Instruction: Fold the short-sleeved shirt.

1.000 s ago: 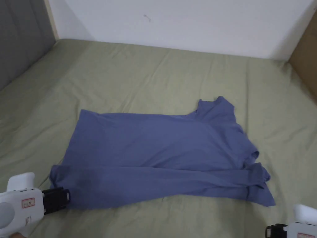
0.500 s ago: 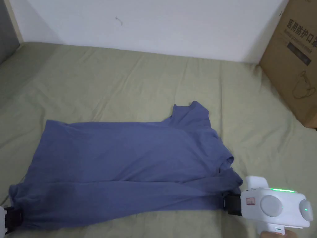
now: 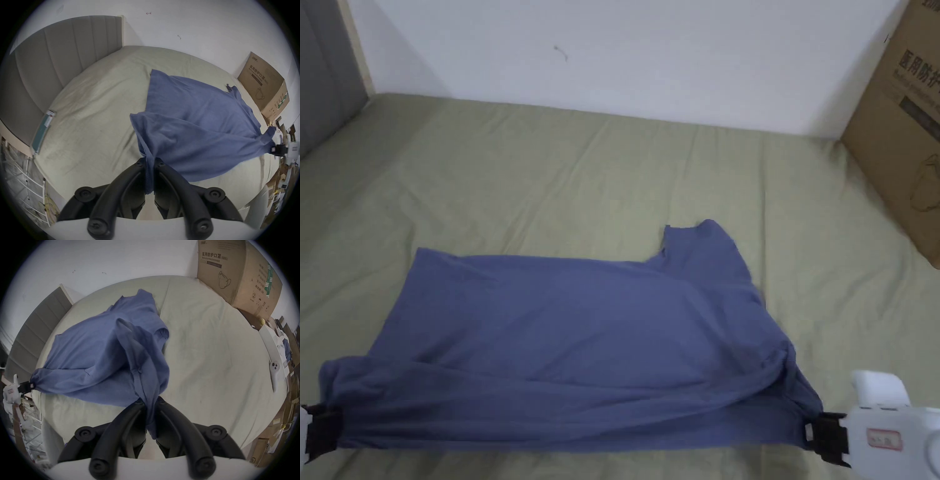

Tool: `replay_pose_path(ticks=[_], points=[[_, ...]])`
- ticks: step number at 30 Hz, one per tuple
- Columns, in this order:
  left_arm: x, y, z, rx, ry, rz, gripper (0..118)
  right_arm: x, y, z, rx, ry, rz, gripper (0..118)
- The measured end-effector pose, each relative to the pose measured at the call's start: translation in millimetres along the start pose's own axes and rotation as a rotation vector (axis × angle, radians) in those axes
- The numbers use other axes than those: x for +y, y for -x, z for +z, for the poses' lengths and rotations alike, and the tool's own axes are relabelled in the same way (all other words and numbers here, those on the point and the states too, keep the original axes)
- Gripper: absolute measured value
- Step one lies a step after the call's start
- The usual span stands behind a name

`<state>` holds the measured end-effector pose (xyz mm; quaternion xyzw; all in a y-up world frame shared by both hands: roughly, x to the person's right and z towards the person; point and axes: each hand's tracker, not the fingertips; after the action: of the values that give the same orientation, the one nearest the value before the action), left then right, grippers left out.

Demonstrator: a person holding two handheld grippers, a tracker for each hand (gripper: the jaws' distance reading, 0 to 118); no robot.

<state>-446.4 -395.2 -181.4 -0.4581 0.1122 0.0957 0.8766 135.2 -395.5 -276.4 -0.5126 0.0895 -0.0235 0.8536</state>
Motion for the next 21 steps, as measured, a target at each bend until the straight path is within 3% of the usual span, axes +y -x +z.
replay_pose_path(ticks=[5, 9, 10, 12, 14, 15, 17, 20, 21], points=[[-28, 20, 14, -0.017, 0.037, 0.011, 6, -56, -17, 17, 0.034, 0.097, -0.091, 9], [-61, 18, 3, 0.013, 0.125, -0.030, 6, -96, -17, -1, 0.003, 0.185, -0.089, 10], [-66, 18, 1, 0.011, 0.128, -0.023, 7, -101, -17, -3, 0.014, 0.173, -0.094, 22], [-69, 17, -1, 0.016, 0.127, -0.008, 27, -100, -14, -3, -0.025, 0.182, -0.103, 71], [-65, 18, 3, 0.040, 0.127, 0.014, 33, -97, -15, 6, -0.024, 0.170, -0.090, 77], [-59, 20, 9, 0.032, 0.113, 0.026, 50, -90, -17, 16, -0.016, 0.128, -0.084, 84], [-46, 22, 23, 0.008, 0.043, 0.068, 70, -76, -19, 32, -0.014, 0.094, -0.081, 82], [-21, 18, 39, -0.033, -0.055, 0.097, 71, -47, -18, 53, -0.020, -0.019, -0.073, 79], [-14, 14, 41, -0.052, -0.076, 0.096, 69, -38, -17, 56, -0.020, -0.047, -0.089, 70]])
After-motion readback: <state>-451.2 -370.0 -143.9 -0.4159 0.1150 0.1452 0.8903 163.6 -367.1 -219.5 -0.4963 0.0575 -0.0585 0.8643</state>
